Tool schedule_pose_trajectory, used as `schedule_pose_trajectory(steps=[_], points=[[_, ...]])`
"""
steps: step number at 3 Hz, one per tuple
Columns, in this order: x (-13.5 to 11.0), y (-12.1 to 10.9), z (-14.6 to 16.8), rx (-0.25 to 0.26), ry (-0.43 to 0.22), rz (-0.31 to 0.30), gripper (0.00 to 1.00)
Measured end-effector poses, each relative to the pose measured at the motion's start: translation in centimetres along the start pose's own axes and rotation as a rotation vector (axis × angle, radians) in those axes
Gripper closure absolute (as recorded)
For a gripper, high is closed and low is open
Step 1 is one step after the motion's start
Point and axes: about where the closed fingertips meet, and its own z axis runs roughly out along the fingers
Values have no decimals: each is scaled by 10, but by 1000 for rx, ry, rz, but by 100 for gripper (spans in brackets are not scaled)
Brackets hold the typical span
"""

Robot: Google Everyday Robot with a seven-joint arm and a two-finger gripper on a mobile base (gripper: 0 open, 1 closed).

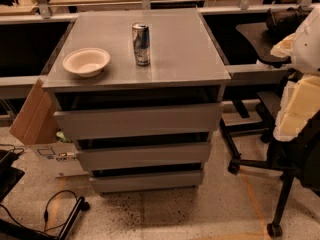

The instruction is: Open middle drawer

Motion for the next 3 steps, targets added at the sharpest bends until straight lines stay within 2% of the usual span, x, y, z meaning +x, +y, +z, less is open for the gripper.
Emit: schedule_pose_trajectory(steps=[2, 3], points=[[0, -1, -1, 16, 9, 10, 0], [0, 5, 28, 25, 24, 39, 0]])
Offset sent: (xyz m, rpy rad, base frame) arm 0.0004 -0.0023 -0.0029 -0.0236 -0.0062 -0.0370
